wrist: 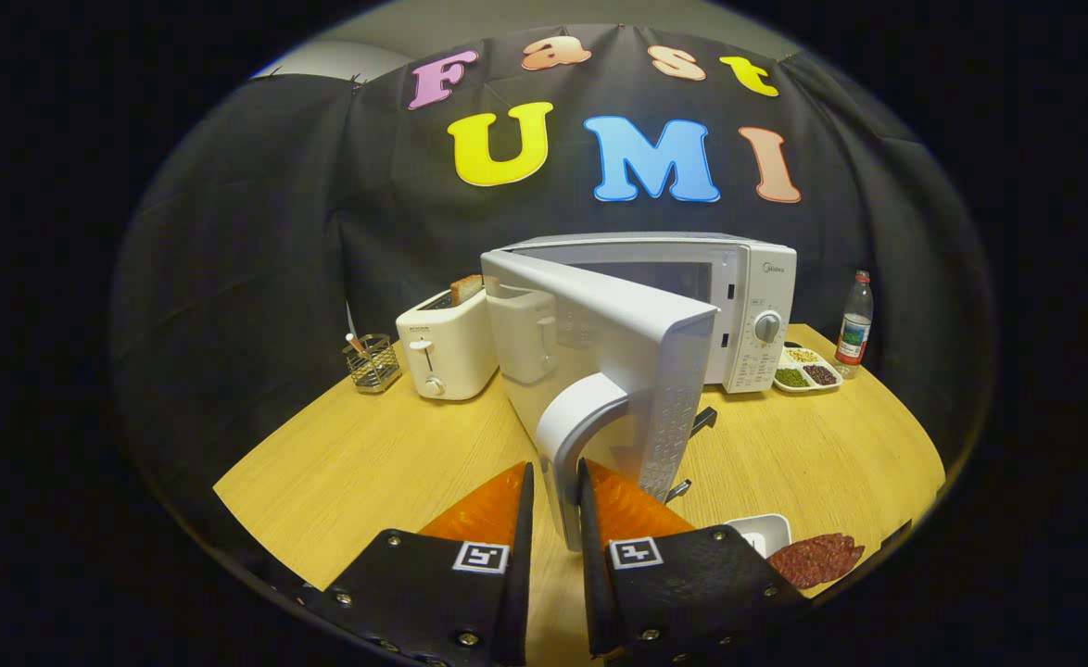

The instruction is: Open the microwave, put the food inside, and close the microwave door.

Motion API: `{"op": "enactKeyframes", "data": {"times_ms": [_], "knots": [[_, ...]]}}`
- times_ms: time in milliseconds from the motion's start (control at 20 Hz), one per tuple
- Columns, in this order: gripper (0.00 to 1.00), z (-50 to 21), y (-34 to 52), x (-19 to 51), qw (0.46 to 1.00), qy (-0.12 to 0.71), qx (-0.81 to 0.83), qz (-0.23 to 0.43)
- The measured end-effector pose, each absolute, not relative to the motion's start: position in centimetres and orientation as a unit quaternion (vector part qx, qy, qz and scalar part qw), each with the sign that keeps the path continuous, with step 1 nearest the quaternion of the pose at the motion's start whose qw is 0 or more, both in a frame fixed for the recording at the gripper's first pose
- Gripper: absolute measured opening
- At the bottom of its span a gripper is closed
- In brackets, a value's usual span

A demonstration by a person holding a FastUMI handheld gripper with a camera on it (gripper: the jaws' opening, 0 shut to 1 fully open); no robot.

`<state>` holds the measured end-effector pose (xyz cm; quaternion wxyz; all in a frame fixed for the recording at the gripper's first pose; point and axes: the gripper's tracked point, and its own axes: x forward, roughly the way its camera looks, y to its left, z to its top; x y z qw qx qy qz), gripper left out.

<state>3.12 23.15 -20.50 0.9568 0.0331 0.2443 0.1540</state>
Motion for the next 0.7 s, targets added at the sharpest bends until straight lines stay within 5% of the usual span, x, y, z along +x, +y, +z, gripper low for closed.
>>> {"op": "enactKeyframes", "data": {"times_ms": [450,700], "knots": [[0.25,-20.2,29.2,-1.7,0.948,0.241,0.015,0.209],[0.25,-19.1,33.1,-5.7,0.915,0.242,0.027,0.322]]}}
